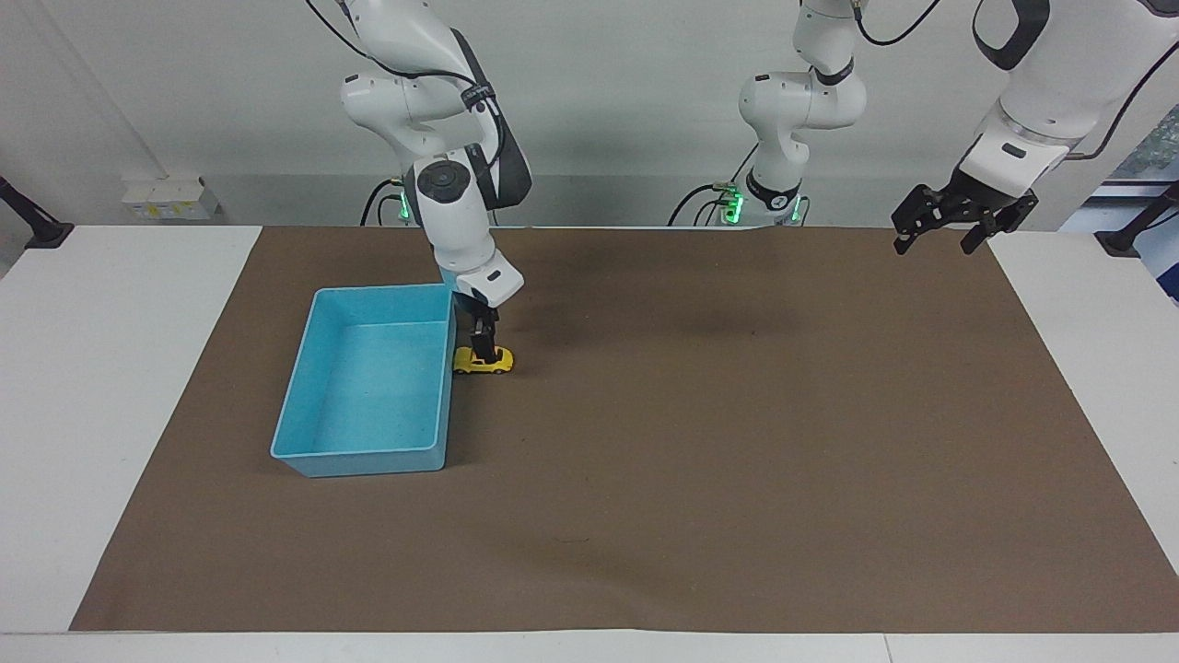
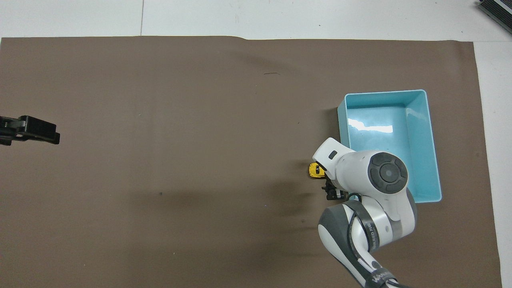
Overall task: Wind up and store yellow beetle car
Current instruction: 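Grasp the yellow car beside the bin with the right gripper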
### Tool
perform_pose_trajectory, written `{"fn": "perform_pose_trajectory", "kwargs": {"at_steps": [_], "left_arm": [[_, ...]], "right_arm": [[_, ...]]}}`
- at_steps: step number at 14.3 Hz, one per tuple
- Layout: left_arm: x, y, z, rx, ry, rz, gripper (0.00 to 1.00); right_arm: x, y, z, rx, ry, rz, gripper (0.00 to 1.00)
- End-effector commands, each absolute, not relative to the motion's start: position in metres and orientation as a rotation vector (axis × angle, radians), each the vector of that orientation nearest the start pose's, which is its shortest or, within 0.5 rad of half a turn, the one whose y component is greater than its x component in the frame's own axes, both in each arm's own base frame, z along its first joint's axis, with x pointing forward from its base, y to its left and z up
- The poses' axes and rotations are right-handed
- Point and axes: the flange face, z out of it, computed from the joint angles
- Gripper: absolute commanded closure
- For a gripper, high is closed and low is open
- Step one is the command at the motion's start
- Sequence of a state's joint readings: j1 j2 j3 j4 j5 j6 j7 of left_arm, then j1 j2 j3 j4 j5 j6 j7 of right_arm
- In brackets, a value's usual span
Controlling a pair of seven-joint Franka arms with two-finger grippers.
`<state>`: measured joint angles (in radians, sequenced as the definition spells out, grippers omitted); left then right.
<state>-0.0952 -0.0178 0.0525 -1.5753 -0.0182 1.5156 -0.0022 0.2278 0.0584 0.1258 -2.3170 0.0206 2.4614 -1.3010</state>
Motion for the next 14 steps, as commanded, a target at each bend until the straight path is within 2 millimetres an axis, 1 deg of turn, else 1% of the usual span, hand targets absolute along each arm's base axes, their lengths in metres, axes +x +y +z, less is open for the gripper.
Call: {"fn": "perform_pose_trajectory", "kwargs": {"at_steps": [1, 2, 3, 4, 5, 6, 7, 8, 9, 10, 11, 12, 13, 14], "left_arm": [[0.544, -0.021, 0.631, -3.150, 0.081, 0.085, 0.00], [0.544, -0.021, 0.632, -3.150, 0.081, 0.082, 0.00], [0.544, -0.021, 0.631, -3.150, 0.081, 0.085, 0.00], [0.544, -0.021, 0.632, -3.150, 0.081, 0.082, 0.00], [0.544, -0.021, 0.632, -3.150, 0.081, 0.082, 0.00], [0.544, -0.021, 0.631, -3.150, 0.081, 0.085, 0.00], [0.544, -0.021, 0.631, -3.150, 0.081, 0.085, 0.00], [0.544, -0.021, 0.632, -3.150, 0.081, 0.082, 0.00], [0.544, -0.021, 0.631, -3.150, 0.081, 0.085, 0.00], [0.544, -0.021, 0.631, -3.150, 0.081, 0.085, 0.00], [0.544, -0.021, 0.632, -3.150, 0.081, 0.082, 0.00], [0.544, -0.021, 0.632, -3.150, 0.081, 0.082, 0.00], [0.544, -0.021, 0.632, -3.150, 0.081, 0.082, 0.00], [0.544, -0.021, 0.631, -3.151, 0.081, 0.085, 0.00]], "right_arm": [[0.492, 0.175, 0.308, 2.048, 2.309, 0.138, 0.00], [0.491, 0.172, 0.305, 2.024, 2.319, 0.125, 0.00], [0.494, 0.161, 0.304, 2.030, 2.306, 0.114, 0.00], [0.495, 0.158, 0.303, 2.032, 2.300, 0.116, 0.00], [0.494, 0.158, 0.299, 2.033, 2.301, 0.115, 0.05], [0.494, 0.159, 0.297, 2.028, 2.307, 0.116, 0.23], [0.494, 0.160, 0.297, 2.022, 2.314, 0.112, 0.63], [0.494, 0.162, 0.297, 2.018, 2.317, 0.114, 0.81], [0.495, 0.165, 0.298, 2.016, 2.318, 0.117, 0.96], [0.497, 0.170, 0.299, 2.020, 2.314, 0.123, 1.00], [0.500, 0.180, 0.303, 2.016, 2.317, 0.134, 1.00], [0.503, 0.190, 0.311, 2.025, 2.302, 0.157, 1.00], [0.507, 0.200, 0.322, 2.050, 2.273, 0.179, 1.00], [0.512, 0.208, 0.339, 2.084, 2.248, 0.170, 1.00]]}}
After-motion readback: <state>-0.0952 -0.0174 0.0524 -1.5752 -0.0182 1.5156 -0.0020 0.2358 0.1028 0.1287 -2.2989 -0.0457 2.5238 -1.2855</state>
